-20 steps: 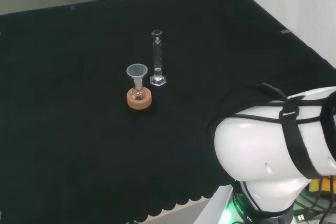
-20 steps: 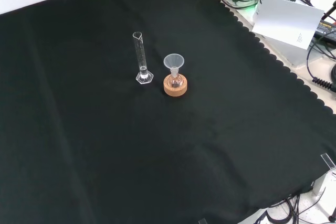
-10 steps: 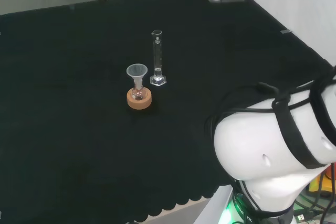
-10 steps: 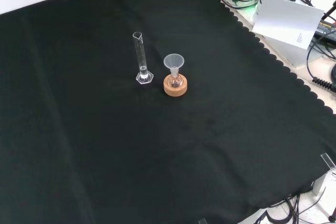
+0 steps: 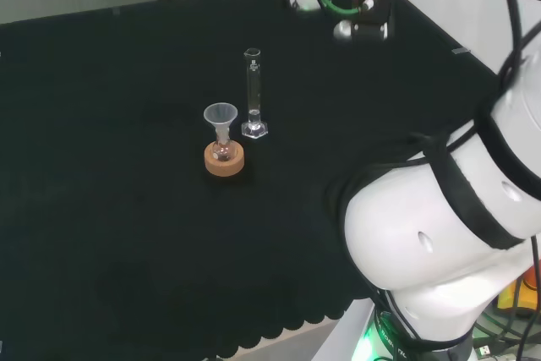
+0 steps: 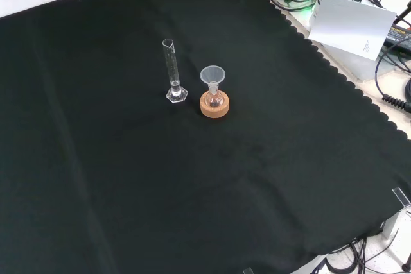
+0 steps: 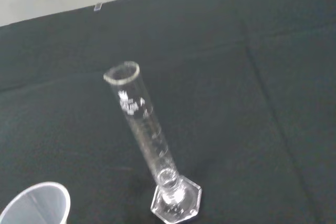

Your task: Pick up the graduated cylinder.

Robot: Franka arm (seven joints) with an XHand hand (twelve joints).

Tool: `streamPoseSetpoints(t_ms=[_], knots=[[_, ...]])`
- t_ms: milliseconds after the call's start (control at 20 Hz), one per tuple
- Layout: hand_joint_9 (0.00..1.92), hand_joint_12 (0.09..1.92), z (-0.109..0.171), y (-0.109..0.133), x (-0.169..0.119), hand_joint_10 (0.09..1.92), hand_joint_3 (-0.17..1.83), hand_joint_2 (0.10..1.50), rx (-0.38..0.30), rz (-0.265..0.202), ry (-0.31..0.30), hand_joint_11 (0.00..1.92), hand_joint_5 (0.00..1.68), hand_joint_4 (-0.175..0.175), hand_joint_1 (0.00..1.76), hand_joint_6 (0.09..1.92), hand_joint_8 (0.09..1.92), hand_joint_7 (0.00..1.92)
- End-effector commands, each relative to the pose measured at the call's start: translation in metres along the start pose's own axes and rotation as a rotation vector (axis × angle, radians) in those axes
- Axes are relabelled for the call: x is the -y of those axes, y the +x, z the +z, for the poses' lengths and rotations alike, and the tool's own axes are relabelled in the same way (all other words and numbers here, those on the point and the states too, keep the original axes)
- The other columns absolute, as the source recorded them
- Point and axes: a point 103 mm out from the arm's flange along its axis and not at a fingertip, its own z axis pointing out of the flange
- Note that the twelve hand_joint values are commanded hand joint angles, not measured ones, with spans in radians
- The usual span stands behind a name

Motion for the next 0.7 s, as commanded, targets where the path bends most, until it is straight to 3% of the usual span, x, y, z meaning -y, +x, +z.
streamPoseSetpoints(t_ms=[50,700], knots=[[0.53,1.35,0.078,-0.020,-0.010,0.67,-0.07,1.07,-0.129,-0.001,0.016,0.33,0.44,-0.055,0.67,0.09,0.68,0.28],[0.45,1.34,0.148,-0.021,-0.013,0.65,-0.17,0.98,-0.361,-0.053,0.100,0.29,0.41,-0.050,0.84,0.09,0.68,0.19]])
